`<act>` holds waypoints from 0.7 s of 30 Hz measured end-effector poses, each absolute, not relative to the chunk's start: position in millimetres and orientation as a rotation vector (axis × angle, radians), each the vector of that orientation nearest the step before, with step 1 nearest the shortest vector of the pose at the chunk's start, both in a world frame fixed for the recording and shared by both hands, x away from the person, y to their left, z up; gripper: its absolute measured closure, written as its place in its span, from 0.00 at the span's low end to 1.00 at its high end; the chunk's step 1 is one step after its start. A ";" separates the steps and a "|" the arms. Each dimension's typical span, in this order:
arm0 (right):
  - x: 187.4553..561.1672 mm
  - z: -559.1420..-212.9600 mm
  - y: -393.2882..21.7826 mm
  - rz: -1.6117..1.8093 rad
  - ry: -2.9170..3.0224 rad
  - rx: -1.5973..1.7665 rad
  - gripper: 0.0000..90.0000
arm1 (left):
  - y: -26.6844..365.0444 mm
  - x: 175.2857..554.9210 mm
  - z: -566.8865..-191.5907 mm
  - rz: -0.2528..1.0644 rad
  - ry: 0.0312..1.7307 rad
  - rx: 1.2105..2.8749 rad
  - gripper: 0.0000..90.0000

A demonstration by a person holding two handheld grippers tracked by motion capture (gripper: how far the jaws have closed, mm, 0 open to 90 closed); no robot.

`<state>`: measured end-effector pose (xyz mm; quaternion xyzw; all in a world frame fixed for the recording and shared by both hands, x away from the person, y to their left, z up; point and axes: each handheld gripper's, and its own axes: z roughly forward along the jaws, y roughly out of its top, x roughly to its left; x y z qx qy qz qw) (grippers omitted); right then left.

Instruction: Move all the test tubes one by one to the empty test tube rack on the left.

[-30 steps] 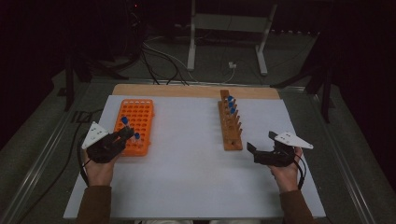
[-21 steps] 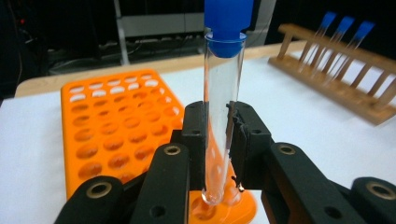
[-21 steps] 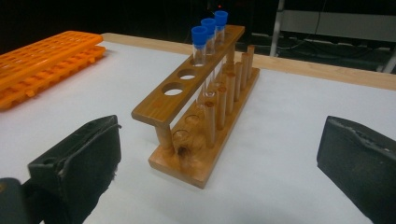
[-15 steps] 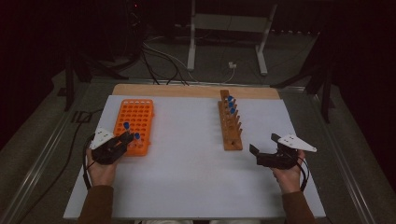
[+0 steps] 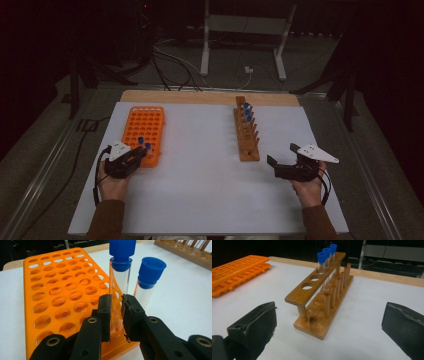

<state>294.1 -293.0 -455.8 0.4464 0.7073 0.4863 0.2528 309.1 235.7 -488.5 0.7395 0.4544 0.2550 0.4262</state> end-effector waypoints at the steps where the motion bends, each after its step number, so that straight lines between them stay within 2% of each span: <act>1: 294.2 -456.0 -293.0 1.322 1.923 1.213 0.00 | 235.8 308.9 -488.5 0.638 1.136 1.850 0.87; 21: 293.9 -459.0 -290.5 1.314 1.940 1.212 0.00 | 233.6 308.1 -495.9 0.640 1.141 1.902 0.87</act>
